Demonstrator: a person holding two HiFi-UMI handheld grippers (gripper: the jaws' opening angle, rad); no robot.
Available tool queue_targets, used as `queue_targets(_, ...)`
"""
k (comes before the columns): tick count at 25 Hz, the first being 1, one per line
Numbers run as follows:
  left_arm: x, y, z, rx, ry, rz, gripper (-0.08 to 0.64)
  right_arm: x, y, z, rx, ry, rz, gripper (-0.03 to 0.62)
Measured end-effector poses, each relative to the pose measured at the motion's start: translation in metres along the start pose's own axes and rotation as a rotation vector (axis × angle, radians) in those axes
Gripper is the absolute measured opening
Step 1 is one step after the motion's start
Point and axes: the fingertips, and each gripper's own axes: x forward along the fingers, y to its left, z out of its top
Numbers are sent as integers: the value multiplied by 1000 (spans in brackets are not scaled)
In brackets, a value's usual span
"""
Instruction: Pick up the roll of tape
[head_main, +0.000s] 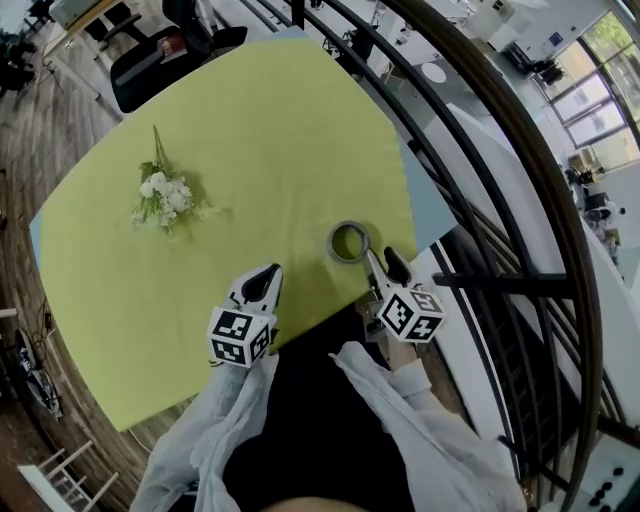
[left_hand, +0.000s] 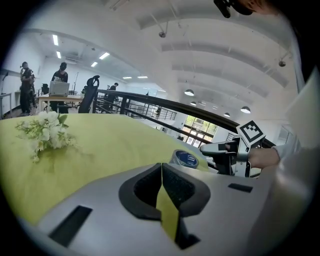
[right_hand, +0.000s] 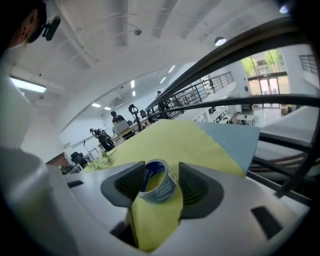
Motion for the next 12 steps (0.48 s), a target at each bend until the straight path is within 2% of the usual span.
queue_targets(9,-3,13,-9,-70,26,141,17,45,5,-13,-63,157,59,230)
queue_targets(12,-4,17,-12,-94,29,173,17,59,5,-17,-86,188,52,233)
